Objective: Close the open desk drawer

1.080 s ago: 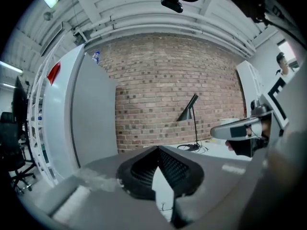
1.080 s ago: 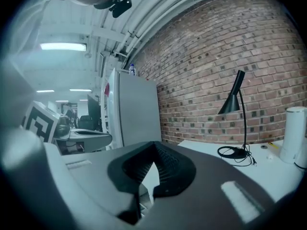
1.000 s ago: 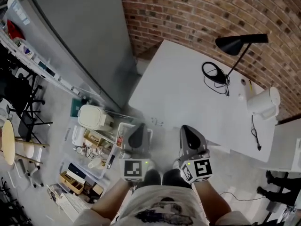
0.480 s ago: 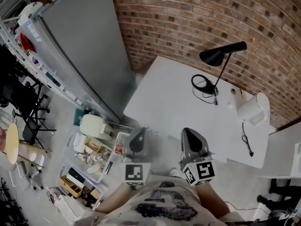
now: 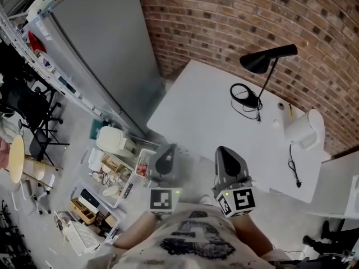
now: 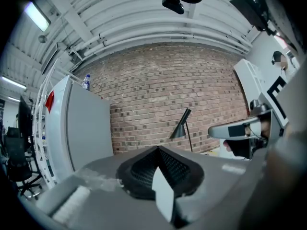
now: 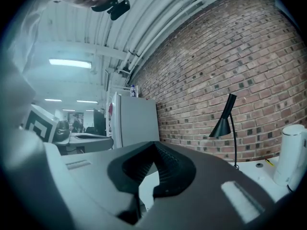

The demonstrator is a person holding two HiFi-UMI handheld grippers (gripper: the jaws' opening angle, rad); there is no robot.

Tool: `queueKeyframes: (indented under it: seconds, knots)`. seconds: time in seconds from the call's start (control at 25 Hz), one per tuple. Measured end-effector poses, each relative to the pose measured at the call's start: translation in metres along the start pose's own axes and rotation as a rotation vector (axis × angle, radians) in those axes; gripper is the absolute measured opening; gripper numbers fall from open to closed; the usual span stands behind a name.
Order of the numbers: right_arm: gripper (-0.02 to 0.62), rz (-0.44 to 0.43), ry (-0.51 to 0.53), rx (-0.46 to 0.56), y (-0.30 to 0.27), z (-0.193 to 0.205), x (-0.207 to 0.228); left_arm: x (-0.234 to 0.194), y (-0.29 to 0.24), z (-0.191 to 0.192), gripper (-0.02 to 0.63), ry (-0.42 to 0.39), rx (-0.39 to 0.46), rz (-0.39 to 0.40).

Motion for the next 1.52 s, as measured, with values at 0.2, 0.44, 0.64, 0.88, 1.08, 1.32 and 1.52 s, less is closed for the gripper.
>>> queueKeyframes:
  seconds: [0.2, 0.44, 0.64, 0.88, 1.08, 1.32, 1.52]
  knots:
    - [0.005, -0.006, 0.009, -0.001, 0.000, -0.001, 0.003, 0.004, -0.003, -0.001, 0.020, 0.000, 0.006, 0.002]
    - [0.005, -0.005, 0.008, -0.001, -0.001, -0.003, 0.006, 0.007, -0.006, 0.002, 0.020, 0.018, -0.011, 0.010]
    - [0.005, 0.005, -0.005, -0.006, -0.002, 0.000, 0.009, 0.009, -0.008, 0.004, 0.020, 0.010, -0.021, 0.013]
    - [0.003, 0.012, -0.012, -0.010, -0.002, 0.002, 0.012, 0.010, -0.010, 0.003, 0.020, 0.009, -0.014, 0.015]
    - [0.003, 0.016, -0.013, -0.016, -0.001, 0.005, 0.014, 0.011, -0.011, 0.004, 0.020, 0.008, -0.024, 0.016]
    - [0.003, 0.015, -0.015, -0.021, -0.003, 0.006, 0.019, 0.015, -0.016, 0.005, 0.020, -0.005, -0.023, 0.024]
    - [0.003, 0.017, -0.017, -0.017, -0.003, 0.005, 0.021, 0.015, -0.016, 0.003, 0.020, 0.015, -0.030, 0.018]
Point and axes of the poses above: the fingertips, and each gripper's own axes: y backward along the fingers, x to its right, z out of its underside, the point moved 6 cm from there along y, backward along the fingers, and after that the axes turned 2 degrees about z, right-handed, at the moved point
